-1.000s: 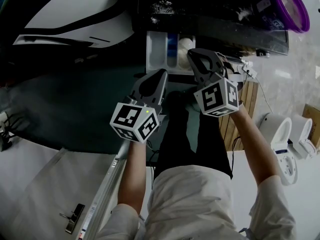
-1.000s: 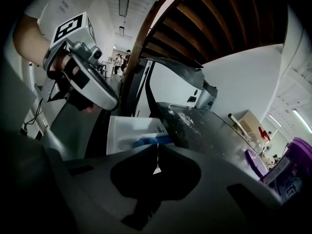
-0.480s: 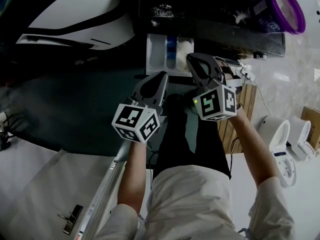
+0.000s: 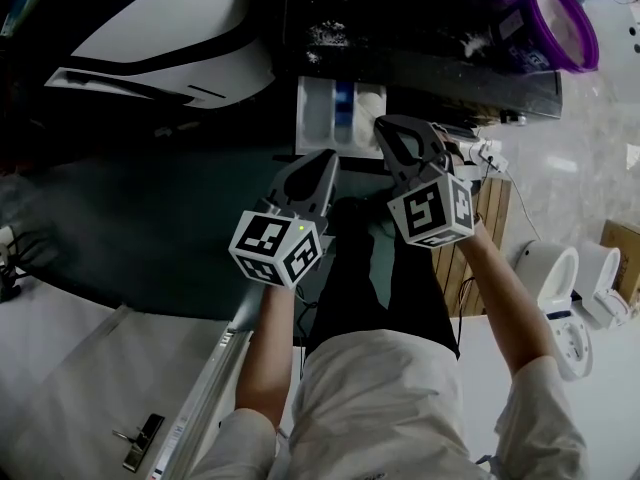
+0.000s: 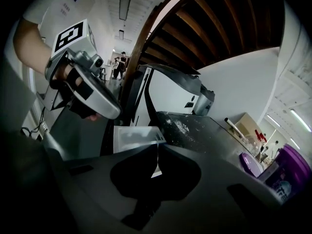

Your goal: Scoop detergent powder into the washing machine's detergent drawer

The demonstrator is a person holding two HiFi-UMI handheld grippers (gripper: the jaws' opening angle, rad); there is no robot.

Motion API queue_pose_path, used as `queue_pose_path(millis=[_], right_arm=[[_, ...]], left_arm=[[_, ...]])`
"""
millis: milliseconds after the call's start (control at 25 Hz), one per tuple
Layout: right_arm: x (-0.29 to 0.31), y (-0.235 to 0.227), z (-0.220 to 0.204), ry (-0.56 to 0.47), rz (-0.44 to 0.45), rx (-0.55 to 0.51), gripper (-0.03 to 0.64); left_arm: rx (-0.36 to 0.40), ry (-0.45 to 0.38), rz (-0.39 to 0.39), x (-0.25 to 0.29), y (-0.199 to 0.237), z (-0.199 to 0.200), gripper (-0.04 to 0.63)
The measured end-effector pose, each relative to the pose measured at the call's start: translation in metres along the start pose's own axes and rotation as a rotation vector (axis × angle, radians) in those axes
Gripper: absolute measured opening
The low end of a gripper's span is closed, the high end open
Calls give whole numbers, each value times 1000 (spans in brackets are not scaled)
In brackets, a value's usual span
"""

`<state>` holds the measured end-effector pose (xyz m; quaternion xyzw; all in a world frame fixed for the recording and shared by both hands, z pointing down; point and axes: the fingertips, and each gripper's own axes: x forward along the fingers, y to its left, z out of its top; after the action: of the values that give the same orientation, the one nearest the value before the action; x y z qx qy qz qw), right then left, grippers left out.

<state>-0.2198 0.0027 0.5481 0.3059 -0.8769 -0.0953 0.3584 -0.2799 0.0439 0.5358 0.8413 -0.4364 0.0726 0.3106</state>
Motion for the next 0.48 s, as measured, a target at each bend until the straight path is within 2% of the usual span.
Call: queue_pose_path(millis=[280,480], right_arm=[[-14,-10,11,-36,11,181,9],[-23,-13,17,-50,6,246,9]], left_arm=[[17,-20,-9,-7,-8,12,21],[29,-34,-10,-13,-12,20,21]])
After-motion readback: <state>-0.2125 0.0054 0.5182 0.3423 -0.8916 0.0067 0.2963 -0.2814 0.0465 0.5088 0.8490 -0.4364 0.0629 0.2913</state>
